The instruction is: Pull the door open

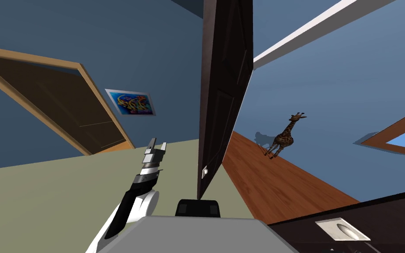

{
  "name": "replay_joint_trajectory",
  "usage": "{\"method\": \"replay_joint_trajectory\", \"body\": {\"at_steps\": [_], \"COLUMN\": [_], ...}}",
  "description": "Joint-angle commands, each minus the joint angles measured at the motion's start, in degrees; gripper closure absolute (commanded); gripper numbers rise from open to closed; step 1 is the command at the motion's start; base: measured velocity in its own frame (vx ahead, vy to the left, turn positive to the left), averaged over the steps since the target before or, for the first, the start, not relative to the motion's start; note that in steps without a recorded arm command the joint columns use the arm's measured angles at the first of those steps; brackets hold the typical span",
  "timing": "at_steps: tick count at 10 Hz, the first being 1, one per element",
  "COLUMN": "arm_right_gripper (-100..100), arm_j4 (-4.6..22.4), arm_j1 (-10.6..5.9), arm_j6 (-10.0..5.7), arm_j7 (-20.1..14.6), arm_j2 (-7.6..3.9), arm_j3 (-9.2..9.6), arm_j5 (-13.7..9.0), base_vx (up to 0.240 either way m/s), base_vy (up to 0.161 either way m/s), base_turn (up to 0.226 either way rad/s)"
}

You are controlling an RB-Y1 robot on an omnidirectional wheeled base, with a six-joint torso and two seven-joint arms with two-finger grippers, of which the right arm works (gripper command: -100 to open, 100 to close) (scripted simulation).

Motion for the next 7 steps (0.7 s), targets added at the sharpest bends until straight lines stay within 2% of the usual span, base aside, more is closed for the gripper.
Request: {"method": "replay_joint_trajectory", "body": {"at_steps": [1, 2, 7], "arm_right_gripper": [-100, -100, -100], "arm_j4": [0.12, 0.14, 0.14], "arm_j1": [0.32, 0.47, 0.47], "arm_j6": [-0.32, -0.43, -0.43], "arm_j7": [-0.86, -1.15, -1.15], "arm_j2": [-0.13, -0.16, -0.16], "arm_j3": [0.54, 0.75, 0.75], "arm_j5": [0.41, 0.57, 0.57], "base_vx": [0.086, 0.027, 0.001], "base_vy": [-0.038, -0.003, 0.004], "base_turn": [0.100, 0.100, -0.010]}}
